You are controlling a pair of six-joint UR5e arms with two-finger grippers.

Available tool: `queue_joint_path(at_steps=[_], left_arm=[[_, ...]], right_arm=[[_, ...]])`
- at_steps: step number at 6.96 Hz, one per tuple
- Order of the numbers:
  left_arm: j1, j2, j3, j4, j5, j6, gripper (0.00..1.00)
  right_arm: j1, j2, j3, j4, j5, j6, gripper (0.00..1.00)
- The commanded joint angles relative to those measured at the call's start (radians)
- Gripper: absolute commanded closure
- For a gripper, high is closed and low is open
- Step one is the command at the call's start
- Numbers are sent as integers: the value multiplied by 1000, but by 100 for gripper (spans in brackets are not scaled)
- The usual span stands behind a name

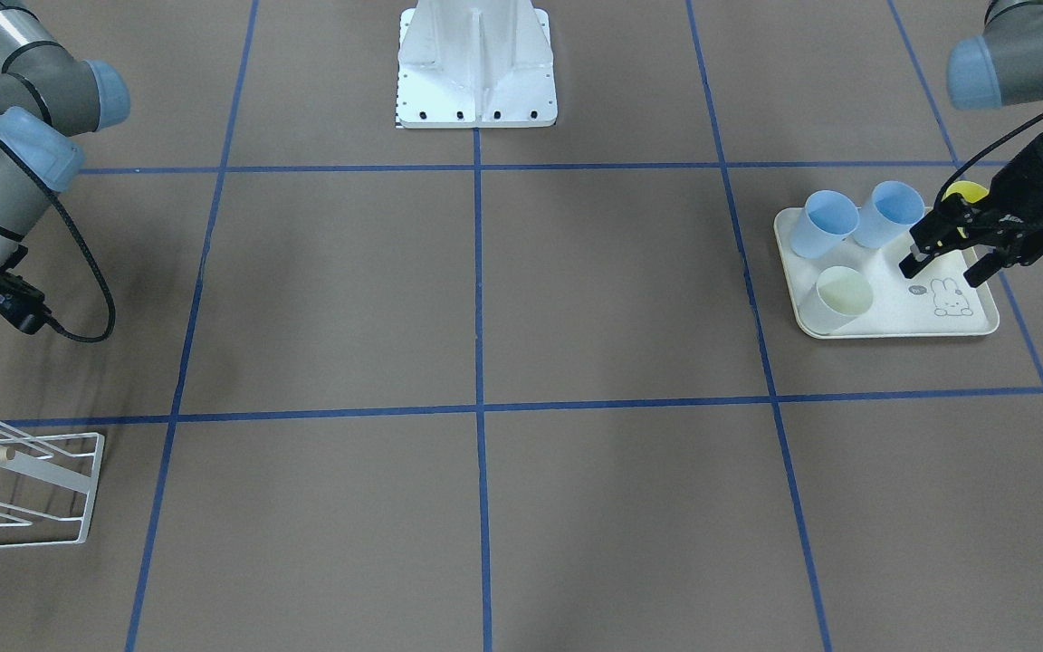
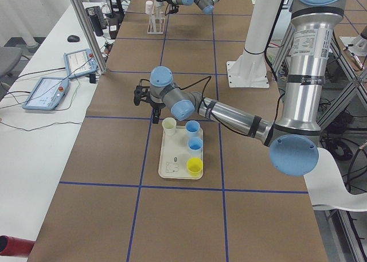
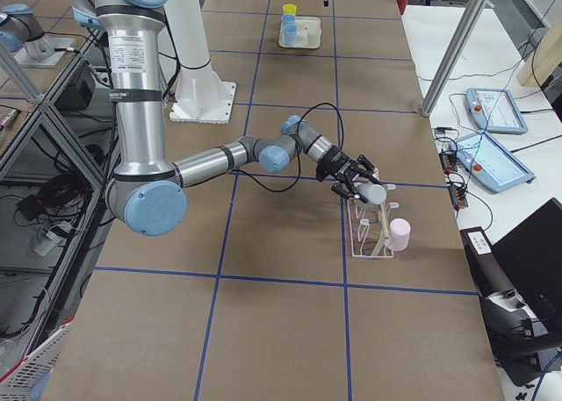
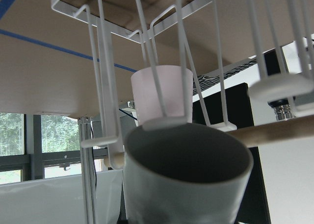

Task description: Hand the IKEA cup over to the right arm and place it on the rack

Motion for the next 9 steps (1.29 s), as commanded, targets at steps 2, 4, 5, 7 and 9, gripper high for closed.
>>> queue_joint_path(at_steps=[2, 4, 5, 7, 9], left_arm=[[0, 0, -1, 0, 0, 0, 0], [0, 2, -1, 0, 0, 0, 0], [0, 0, -1, 0, 0, 0, 0], [0, 0, 2, 0, 0, 0, 0], [0, 0, 2, 0, 0, 0, 0]], right_arm=[[-13, 10, -27, 0, -7, 2, 65], [-15, 25, -29, -1, -7, 2, 37], [-15, 33, -30, -1, -4, 6, 2], [-15, 34, -30, -1, -5, 6, 1], [-13, 42, -21, -1, -4, 5, 1]])
